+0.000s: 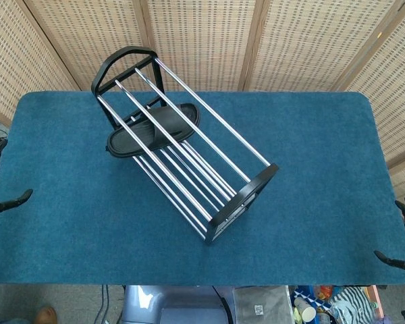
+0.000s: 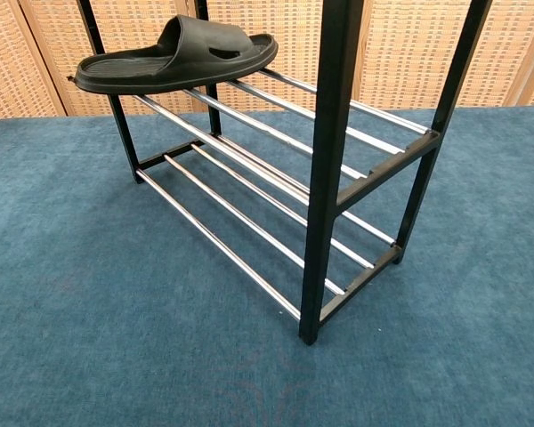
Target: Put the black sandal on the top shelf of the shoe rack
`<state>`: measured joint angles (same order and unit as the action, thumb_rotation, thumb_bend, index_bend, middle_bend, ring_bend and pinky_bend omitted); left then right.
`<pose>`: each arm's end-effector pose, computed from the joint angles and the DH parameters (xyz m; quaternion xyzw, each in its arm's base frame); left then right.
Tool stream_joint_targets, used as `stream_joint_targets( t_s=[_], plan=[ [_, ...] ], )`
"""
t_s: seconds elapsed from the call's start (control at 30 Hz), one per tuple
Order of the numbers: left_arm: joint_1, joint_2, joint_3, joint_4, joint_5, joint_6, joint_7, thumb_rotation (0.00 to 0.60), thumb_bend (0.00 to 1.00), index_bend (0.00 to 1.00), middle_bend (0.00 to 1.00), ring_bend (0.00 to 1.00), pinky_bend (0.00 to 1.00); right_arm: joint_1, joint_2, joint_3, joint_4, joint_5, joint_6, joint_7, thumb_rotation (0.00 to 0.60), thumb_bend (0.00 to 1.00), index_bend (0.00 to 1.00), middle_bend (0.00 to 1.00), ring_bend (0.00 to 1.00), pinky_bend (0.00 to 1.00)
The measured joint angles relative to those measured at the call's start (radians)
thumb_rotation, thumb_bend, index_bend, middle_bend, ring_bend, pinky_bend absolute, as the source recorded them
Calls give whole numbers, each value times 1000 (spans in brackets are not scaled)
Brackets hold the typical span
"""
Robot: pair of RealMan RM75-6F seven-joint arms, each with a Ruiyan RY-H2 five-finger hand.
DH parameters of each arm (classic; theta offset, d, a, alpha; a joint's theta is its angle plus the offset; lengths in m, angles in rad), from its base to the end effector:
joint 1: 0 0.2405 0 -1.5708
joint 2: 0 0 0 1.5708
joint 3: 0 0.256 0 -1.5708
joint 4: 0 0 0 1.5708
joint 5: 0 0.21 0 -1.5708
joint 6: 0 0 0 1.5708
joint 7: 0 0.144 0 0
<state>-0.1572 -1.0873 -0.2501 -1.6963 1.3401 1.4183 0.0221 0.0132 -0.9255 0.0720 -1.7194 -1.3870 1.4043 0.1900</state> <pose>-0.2850 0.2398 0.1905 -0.5292 -0.3790 -0.4440 0.6158 -0.3303 -0.1605 0.2097 0.5260 -0.4745 0.3694 0.6014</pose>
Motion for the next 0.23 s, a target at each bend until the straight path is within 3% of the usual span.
stream_joint_targets(
  t_s=[0.23],
  plan=[
    [75,-97,116,82,110,90,-8,600,212,0,0,0,0,-2,-7,-2,13,-12,16,-13,600,0,0,0,0,0]
  ],
)
